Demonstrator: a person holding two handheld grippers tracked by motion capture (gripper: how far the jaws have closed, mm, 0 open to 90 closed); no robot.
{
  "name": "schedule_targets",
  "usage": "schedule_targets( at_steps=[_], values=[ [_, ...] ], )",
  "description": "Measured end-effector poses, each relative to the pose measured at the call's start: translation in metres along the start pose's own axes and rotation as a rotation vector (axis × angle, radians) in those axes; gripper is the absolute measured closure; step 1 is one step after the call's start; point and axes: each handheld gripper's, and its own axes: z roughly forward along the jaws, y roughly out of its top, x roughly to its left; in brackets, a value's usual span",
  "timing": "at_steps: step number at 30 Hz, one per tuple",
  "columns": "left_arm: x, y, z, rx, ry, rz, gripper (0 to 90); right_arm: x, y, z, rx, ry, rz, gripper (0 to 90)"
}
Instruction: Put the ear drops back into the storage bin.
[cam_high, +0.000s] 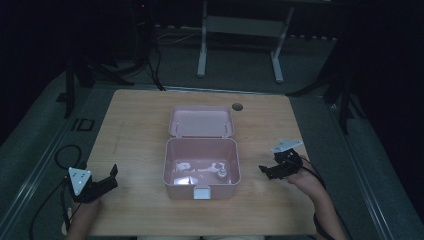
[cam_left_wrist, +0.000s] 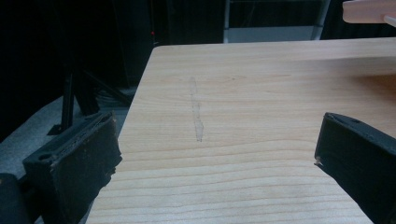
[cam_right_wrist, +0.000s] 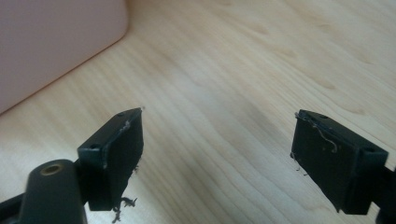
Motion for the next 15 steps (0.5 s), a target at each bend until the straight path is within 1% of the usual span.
schedule_targets(
  at_steps=[1, 2, 4, 6, 8, 10, 11, 12, 13, 15],
  values=[
    [0.000, 0.000, 0.000, 0.000, 0.000, 0.000, 0.3, 0.000, -0.003, 0.000, -0.021, -0.018, 0.019, 16.1],
    [0.000, 0.000, 0.000, 0.000, 0.000, 0.000, 0.3, 0.001, -0.006, 0.000, -0.029, -0.028, 0.037, 16.1],
    [0.000, 0.000, 0.000, 0.001, 0.000, 0.000, 0.3, 0.003, -0.012, 0.001, -0.049, -0.057, 0.054, 15.9],
    [0.000, 0.000, 0.000, 0.000, -0.001, -0.001, 0.3, 0.006, -0.017, 0.002, -0.066, -0.066, 0.072, 14.2],
    [0.000, 0.000, 0.000, -0.001, 0.000, -0.001, 0.3, 0.011, -0.022, 0.004, -0.084, -0.101, 0.081, 13.8],
    [0.000, 0.000, 0.000, -0.003, 0.000, -0.003, 0.3, 0.014, -0.027, 0.006, -0.110, -0.131, 0.106, 13.8],
    [0.000, 0.000, 0.000, -0.003, 0.000, -0.003, 0.3, 0.016, -0.029, 0.006, -0.125, -0.155, 0.121, 13.8],
    [0.000, 0.000, 0.000, -0.003, 0.000, -0.004, 0.3, 0.017, -0.032, 0.006, -0.142, -0.173, 0.149, 13.8],
    [0.000, 0.000, 0.000, -0.004, -0.001, -0.004, 0.3, 0.017, -0.035, 0.005, -0.156, -0.178, 0.164, 13.8],
    [0.000, 0.000, 0.000, -0.004, 0.000, -0.004, 0.3, 0.020, -0.040, 0.004, -0.175, -0.217, 0.185, 13.9]
  ],
)
